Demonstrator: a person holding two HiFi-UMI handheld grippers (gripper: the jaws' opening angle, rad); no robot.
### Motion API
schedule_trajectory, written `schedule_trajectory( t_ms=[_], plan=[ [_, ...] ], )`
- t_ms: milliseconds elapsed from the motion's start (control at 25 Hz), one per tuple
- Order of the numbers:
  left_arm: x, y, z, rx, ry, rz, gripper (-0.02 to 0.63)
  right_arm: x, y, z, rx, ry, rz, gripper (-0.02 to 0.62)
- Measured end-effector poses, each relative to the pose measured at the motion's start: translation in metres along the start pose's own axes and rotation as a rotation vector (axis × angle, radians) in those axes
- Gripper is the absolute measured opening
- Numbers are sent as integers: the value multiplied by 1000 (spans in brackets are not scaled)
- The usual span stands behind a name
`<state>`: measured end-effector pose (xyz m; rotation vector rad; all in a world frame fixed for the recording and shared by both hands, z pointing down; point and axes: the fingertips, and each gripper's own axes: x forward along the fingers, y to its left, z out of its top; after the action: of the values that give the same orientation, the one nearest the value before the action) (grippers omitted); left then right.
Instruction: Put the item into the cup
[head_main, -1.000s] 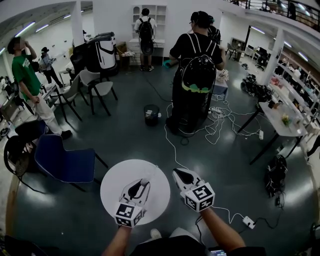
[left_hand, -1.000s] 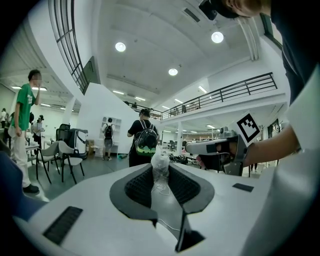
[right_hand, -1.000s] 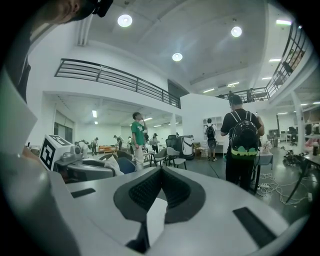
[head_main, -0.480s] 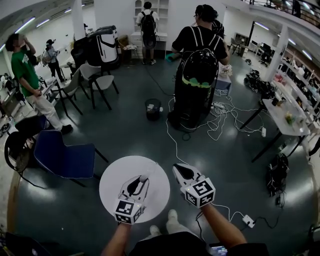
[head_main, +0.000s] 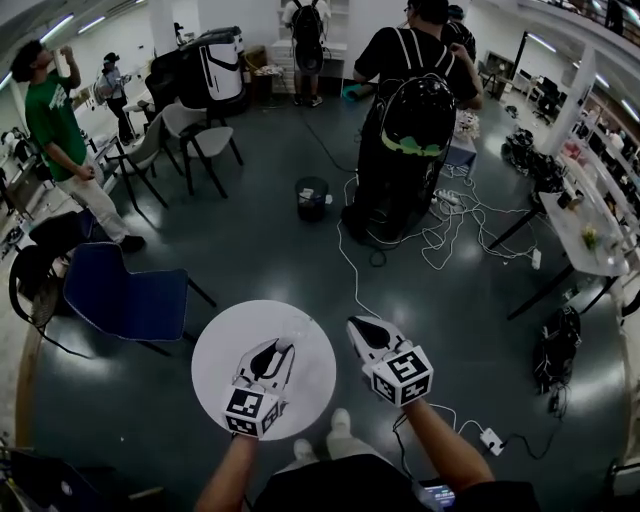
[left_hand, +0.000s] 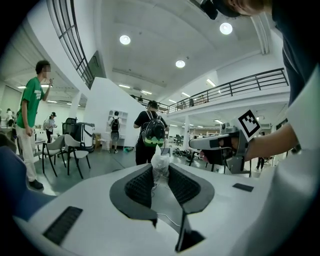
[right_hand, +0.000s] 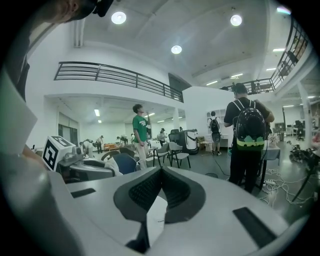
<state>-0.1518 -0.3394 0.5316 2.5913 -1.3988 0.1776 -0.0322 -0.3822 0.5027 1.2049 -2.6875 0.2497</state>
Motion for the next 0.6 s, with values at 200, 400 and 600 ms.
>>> schedule_trajectory(
  t_ms=[200, 400, 600],
  plan=[
    [23, 13, -17, 6, 55, 10, 100, 16, -17, -7, 17, 11, 14, 17],
    [47, 21, -39, 29, 116, 9, 100, 25, -34, -22, 37, 23, 15, 17],
    [69, 22, -55, 43, 171, -25, 100, 32, -46, -43, 50, 59, 22, 17]
  ],
)
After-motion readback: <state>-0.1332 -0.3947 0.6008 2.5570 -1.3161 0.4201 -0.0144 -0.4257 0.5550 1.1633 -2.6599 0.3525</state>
